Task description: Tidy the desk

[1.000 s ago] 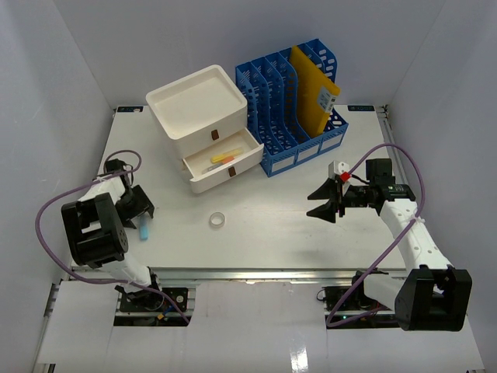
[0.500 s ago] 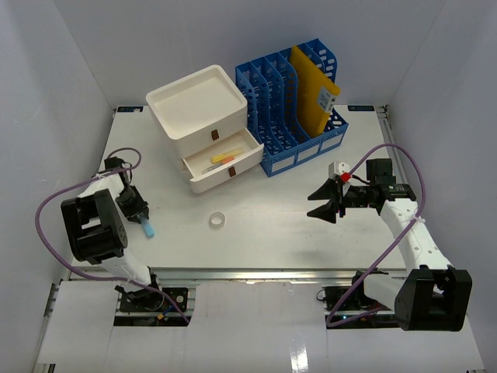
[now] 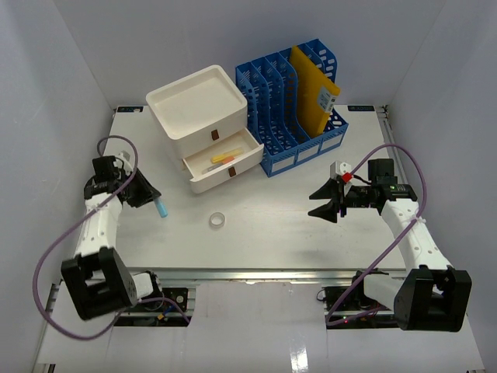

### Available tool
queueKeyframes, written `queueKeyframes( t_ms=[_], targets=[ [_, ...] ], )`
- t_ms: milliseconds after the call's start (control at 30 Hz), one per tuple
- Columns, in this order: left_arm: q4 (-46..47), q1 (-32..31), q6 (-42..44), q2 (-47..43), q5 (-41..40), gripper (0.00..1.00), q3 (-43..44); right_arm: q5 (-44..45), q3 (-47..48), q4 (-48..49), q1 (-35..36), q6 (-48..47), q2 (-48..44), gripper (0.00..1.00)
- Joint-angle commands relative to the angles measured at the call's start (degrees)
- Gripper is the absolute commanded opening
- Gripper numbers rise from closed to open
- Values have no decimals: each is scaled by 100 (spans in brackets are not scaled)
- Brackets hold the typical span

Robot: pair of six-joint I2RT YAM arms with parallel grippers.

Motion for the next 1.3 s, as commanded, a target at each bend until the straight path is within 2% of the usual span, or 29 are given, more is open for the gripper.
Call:
queueKeyframes(
  t_ms=[0,67,167,300,367,467,567,700,933,1267],
  targets=[
    [459,-627,-101,-1439,762,3,12,-180,182,-117,-40,-170,42,60],
    [568,-1048,-122,-1891,550,3,171,-153,167,-122,-37,-186,111,60],
    [805,-2068,-71,-1938,165,3,586,-113,165,-126,-37,-213,206,60],
    [962,-2909,258,-1514,-465,3,1203,-93,151,-123,-37,-236,278,60],
    [966,-3696,576,-1003,-998,3,1735,-80,134,-115,-37,-262,294,60],
    [926,-4353,1069,-296,-1779,5,2379,-58,83,-84,-37,-277,297,60],
    [860,-4591,1577,471,-2661,7,2992,-5,42,-57,-42,-284,321,60],
    [860,-4643,2228,1262,-3167,9,3526,50,48,-44,-37,-290,404,60],
    [1126,-4648,2856,1890,-3873,13,3441,78,58,-53,-37,-310,408,60],
    [1159,-4668,2862,1834,-3534,47,3211,93,51,-131,-37,-400,426,60]
  ],
)
